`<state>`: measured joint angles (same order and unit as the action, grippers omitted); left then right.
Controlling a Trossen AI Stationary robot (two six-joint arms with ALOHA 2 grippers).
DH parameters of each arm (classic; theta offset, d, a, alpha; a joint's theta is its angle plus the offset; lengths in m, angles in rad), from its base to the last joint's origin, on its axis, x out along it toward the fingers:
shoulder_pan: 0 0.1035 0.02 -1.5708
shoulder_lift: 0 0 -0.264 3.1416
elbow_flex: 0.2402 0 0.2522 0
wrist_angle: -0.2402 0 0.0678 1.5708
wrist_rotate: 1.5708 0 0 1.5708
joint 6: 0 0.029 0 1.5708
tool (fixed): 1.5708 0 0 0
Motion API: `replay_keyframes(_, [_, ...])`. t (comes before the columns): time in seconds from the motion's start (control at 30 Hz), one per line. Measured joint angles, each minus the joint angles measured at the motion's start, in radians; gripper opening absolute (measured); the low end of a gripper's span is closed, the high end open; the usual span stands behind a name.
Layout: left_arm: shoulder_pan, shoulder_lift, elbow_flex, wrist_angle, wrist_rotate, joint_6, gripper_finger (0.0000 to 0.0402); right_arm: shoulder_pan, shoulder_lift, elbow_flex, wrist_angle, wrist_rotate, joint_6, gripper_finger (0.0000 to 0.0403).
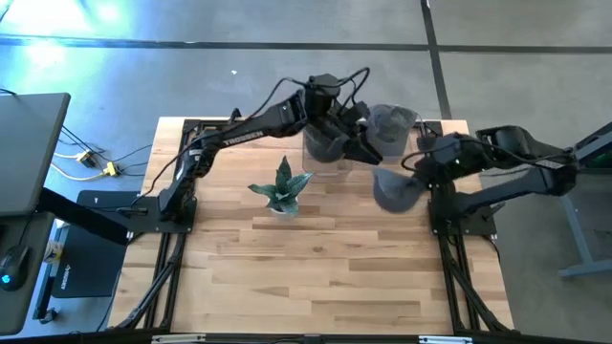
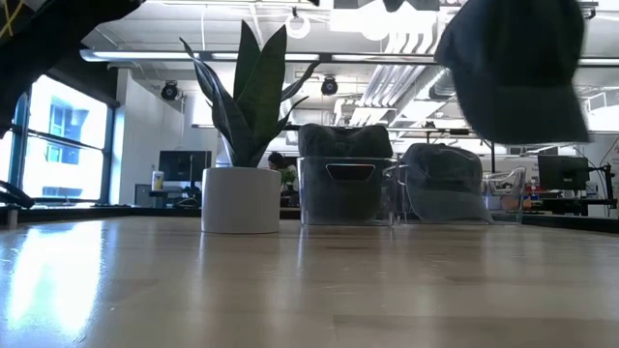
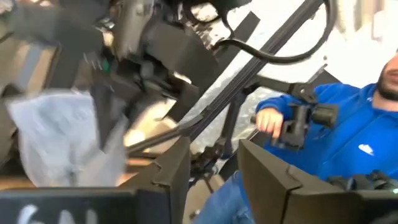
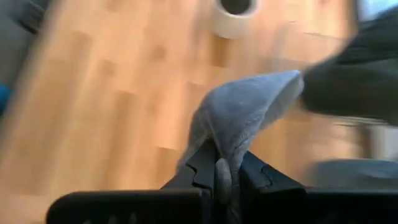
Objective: Pick & Place hat
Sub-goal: Put the gray cap into the right transparent bin
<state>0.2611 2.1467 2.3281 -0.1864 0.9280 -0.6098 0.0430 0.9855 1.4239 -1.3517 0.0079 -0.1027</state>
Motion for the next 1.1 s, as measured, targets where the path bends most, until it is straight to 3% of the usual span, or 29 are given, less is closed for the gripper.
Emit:
replay_keyframes(0.17, [0.003, -0.036, -0.001, -0.184, -0.012, 0.193, 0.0079, -0.173, 0.0, 0.0, 0.009, 0.112, -0.299, 0.0015])
replay_keyframes(0.3, [0.008, -0.072, -0.001, -0.371, -0.027, 0.328, 0.0014, -0.313, 0.003, 0.0, 0.049, 0.115, -0.572, 0.0017])
replay_keyframes(0.43, [0.032, -0.093, -0.004, -0.547, -0.07, 0.445, 0.0009, -0.429, 0.028, 0.0, 0.074, 0.126, -0.779, 0.0017])
replay_keyframes(0.83, [0.188, -0.098, -0.003, -0.735, -0.009, 0.781, 0.0, -0.751, 0.162, 0.0, 0.279, 0.092, -0.845, 0.0017])
replay_keyframes(1.1, [0.296, -0.096, -0.003, -0.83, 0.074, 0.922, 0.0, -0.845, 0.223, 0.0, 0.342, -0.028, -0.83, 0.0017])
